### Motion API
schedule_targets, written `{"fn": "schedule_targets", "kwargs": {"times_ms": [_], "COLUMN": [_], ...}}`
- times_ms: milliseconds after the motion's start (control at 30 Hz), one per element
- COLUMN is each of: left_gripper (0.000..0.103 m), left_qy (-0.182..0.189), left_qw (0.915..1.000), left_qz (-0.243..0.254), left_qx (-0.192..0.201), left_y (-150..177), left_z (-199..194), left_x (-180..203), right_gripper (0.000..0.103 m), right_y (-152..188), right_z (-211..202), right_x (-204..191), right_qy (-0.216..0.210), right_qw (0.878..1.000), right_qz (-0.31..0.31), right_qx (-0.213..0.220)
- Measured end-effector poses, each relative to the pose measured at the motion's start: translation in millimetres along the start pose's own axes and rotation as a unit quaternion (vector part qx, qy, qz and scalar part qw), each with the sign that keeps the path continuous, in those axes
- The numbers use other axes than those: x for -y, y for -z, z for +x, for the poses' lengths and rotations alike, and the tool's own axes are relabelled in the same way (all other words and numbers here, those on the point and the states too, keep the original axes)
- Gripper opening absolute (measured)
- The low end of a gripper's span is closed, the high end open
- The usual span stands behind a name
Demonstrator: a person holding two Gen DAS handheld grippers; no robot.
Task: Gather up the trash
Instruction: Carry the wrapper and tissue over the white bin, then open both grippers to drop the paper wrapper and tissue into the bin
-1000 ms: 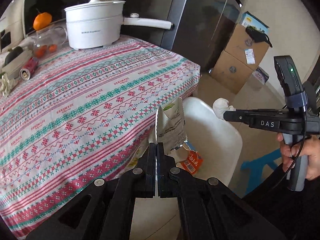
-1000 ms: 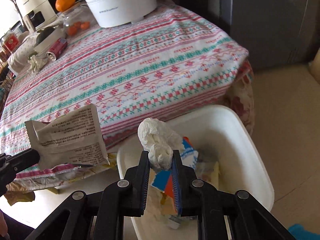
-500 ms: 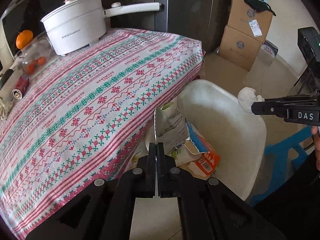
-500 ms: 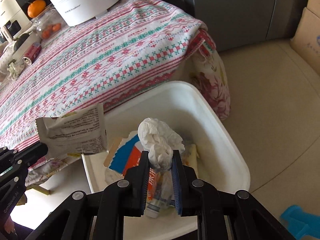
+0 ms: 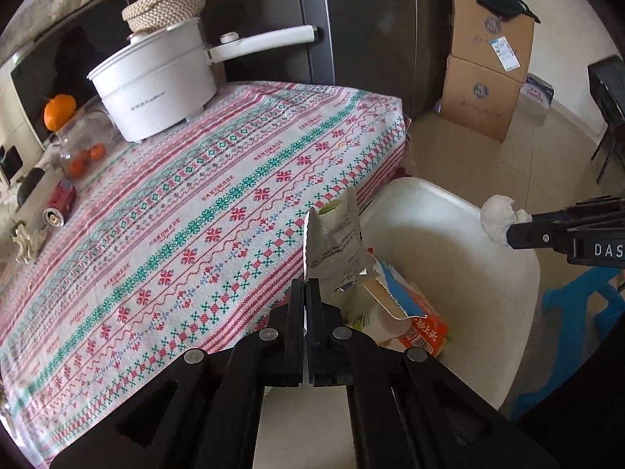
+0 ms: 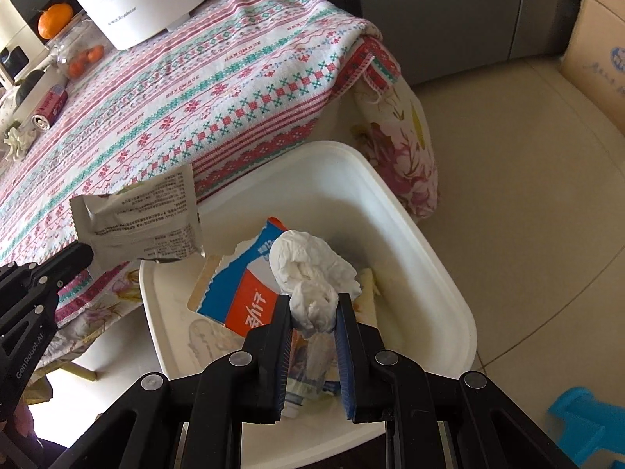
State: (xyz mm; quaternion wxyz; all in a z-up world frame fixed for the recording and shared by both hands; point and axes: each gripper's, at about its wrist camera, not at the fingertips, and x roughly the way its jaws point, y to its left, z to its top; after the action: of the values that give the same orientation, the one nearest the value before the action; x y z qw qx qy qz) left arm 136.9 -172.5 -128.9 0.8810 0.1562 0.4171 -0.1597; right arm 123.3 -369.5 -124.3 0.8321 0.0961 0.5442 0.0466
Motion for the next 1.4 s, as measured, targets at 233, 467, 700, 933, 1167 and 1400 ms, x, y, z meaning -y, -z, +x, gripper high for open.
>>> {"fn": "schedule_targets", "kwargs": {"times_ms": [233, 467, 700, 933, 1167, 1400], "left_gripper": [0.000, 0.002, 0.005, 0.026, 0.049, 0.070], "left_qy": [-0.013, 0.046, 0.112, 0.127, 0.127, 0.120], "left_qw": [0.9992, 0.9987, 0.9924, 0.9907, 0.9898, 0.9879], "left_qz": [0.031, -0.007, -0.044, -0.031, -0.053, -0.092], "left_qx": [-0.023, -0.020, -0.028, -0.037, -0.037, -0.032], "left_y": [6.3, 5.3, 4.2, 10.2, 13.5, 17.9], "left_z": [12.1, 10.0, 4.9, -1.7, -13.7, -27.1], "left_x": [11.1, 3.7, -1.2, 1.9, -13.3, -40.4], "right_gripper": [0.019, 0.019, 0.019, 0.020, 0.022, 0.024], "right_y": [0.4, 0.7, 2.3, 3.9, 4.5, 4.5], "right_z": [1.7, 2.0, 3.0, 5.1, 6.7, 7.8], "right_x": [0.5, 1.8, 4.3, 4.0, 2.6, 3.5], "right_qy": [0.001, 0.000, -0.001, 0.000, -0.003, -0.002], "right_qw": [1.000, 1.000, 1.000, 1.000, 1.000, 1.000], "right_qz": [0.001, 0.003, 0.004, 0.009, 0.010, 0.015], "right_qx": [-0.003, -0.005, -0.008, -0.016, -0.022, -0.027]}}
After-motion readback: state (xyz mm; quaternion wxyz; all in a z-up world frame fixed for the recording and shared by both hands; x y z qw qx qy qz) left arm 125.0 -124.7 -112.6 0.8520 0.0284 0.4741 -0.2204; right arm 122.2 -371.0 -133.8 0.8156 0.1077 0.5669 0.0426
